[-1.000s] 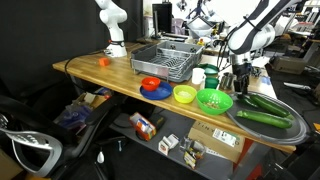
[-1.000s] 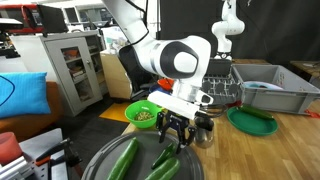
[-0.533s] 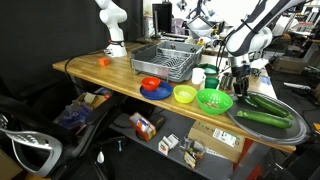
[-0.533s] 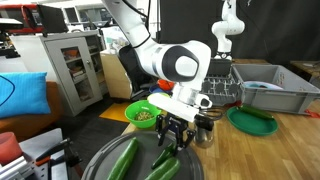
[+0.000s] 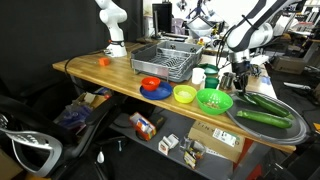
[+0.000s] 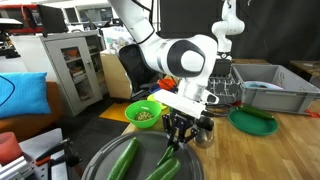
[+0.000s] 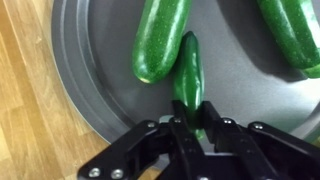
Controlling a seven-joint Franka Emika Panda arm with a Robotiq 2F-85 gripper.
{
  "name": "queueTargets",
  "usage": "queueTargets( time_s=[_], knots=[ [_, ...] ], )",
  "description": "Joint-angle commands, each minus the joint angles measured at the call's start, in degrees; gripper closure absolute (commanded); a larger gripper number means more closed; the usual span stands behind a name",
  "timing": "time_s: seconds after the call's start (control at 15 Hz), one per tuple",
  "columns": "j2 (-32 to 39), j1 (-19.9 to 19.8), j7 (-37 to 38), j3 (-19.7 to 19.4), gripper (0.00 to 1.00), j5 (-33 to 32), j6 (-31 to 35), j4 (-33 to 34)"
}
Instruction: Pick up one vegetable and put it on the green plate
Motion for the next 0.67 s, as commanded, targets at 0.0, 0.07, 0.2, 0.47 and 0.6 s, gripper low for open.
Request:
queueTargets(
  time_s=[0.0,0.07,0.2,0.47,0.6],
  knots=[
    [-1.09,-2.91,-0.76,1.62,0.94,1.85,-2.11,-0.18],
    [-1.35,-3.27,-0.84,1.69,0.94,2.29,-2.07,-0.46],
    [-1.86,-3.87,-1.13,1.99,0.94,3.34,-1.89,-0.94],
    [-5.71,-4.30,-2.79,3.60,0.94,5.53,-1.58,-3.15],
    [-8.95,-3.67,-2.68,3.84,0.94,5.60,-0.96,-4.84]
  ],
)
